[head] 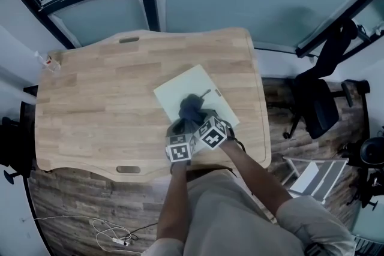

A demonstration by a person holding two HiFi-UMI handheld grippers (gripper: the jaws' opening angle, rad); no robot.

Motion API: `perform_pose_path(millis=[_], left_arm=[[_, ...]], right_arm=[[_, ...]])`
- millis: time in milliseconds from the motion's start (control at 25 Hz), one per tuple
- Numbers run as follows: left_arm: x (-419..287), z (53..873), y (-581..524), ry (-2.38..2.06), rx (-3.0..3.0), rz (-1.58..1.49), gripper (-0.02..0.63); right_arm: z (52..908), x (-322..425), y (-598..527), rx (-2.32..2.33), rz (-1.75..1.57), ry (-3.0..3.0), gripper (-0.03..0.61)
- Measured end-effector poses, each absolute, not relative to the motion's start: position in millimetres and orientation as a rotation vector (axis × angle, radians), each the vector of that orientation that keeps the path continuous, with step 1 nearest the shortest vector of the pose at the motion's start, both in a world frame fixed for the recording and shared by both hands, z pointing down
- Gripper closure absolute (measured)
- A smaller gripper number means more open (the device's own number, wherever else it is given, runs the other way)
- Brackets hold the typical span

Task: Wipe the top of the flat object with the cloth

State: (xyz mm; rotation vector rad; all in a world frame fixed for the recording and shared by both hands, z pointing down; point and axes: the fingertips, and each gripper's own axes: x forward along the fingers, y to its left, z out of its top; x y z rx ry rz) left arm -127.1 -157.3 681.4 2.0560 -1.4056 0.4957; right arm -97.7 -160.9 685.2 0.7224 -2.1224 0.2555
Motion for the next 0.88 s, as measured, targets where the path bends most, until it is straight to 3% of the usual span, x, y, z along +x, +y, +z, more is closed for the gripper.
perform_pose_path(millis=[880], left_arm=[[-120, 683, -152, -1.320, 2.102, 0.509, 0.606]], right_arm=[[686, -41, -42, 0.723, 0.194, -2.066, 0.472]])
